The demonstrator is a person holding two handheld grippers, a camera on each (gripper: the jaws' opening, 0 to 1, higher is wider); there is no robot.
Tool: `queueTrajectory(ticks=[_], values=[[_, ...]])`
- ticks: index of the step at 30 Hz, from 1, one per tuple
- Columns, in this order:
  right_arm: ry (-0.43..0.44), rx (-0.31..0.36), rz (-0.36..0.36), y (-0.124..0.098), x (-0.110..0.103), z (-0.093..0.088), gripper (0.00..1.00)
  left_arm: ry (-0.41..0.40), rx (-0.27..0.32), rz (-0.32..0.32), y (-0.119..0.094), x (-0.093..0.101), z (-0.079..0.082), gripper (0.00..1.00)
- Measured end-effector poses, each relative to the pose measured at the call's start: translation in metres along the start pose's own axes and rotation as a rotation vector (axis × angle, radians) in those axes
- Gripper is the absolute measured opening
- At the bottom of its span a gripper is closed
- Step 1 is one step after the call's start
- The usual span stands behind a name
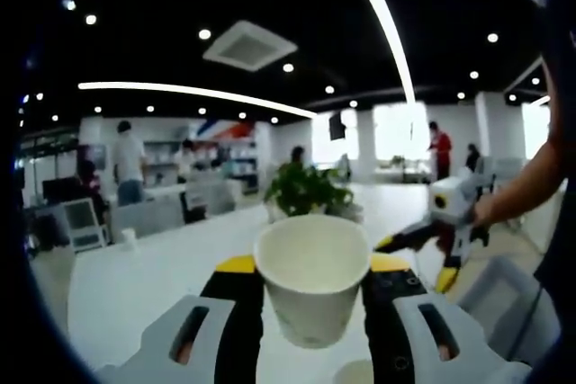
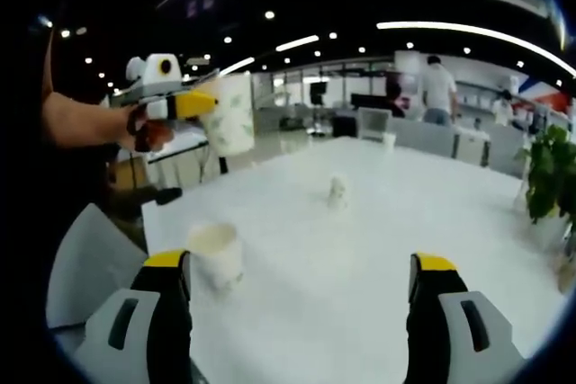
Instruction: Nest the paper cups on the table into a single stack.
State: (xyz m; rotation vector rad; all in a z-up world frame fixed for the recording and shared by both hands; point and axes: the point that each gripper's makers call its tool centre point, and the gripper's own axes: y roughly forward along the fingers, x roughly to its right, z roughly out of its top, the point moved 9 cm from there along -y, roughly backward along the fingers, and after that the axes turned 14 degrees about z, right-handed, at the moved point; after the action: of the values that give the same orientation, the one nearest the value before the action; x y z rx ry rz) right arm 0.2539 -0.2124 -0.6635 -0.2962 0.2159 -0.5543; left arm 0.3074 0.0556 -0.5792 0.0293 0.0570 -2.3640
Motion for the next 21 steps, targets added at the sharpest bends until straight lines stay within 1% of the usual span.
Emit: queueTrajectory(ticks=[9, 21], values=[[-0.007, 0.005, 0.031, 0.005, -0.008, 0.0, 1.0, 0.0, -0.015, -0.051, -0.008, 0.013, -0.008, 0.41], [-0.011, 0.013, 0.049, 0.011, -0.009, 0.0, 1.0, -0.002, -0.019, -0.063, -0.015, 0.02, -0.009, 0.41]])
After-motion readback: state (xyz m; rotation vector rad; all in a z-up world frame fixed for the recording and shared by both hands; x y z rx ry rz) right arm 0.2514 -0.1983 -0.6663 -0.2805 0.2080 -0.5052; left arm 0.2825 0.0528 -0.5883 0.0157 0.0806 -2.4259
